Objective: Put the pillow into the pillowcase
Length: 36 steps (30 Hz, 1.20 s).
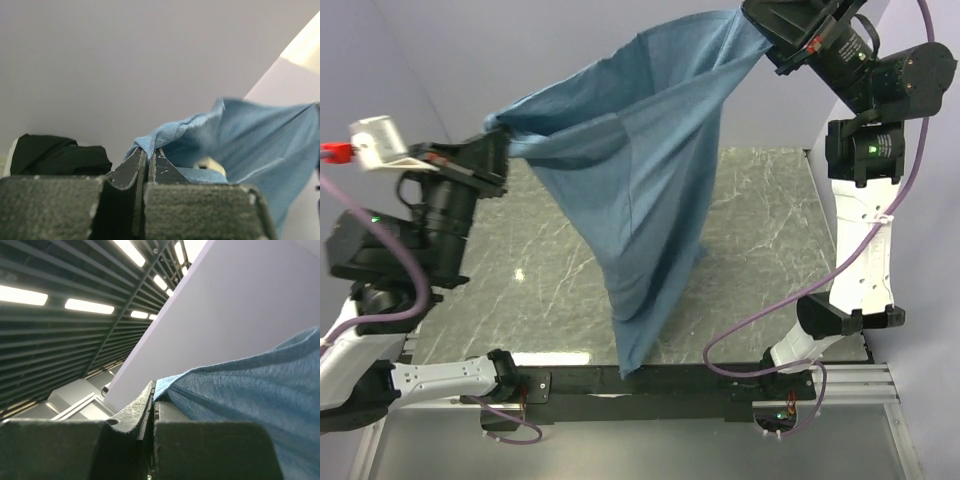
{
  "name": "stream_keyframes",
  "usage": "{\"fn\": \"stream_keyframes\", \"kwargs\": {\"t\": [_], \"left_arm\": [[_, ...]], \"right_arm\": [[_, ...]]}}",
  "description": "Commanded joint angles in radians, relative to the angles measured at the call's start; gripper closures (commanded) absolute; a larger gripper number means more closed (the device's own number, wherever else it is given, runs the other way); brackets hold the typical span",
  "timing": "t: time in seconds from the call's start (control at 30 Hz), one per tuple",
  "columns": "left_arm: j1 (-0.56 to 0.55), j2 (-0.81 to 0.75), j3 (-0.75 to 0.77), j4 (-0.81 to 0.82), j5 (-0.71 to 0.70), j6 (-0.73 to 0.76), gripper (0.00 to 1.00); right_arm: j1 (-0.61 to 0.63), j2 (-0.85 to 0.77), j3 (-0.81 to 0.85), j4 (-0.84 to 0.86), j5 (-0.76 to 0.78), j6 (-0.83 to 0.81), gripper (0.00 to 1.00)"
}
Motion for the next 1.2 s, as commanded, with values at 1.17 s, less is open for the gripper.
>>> {"fn": "stream_keyframes", "kwargs": {"t": [1.17], "left_arm": [[0.0, 0.095, -0.527, 0.078, 0.503, -0.457, 0.99]], "right_arm": [[0.293, -0.977, -1.93, -0.226, 0.452, -0.758, 0.94]]}}
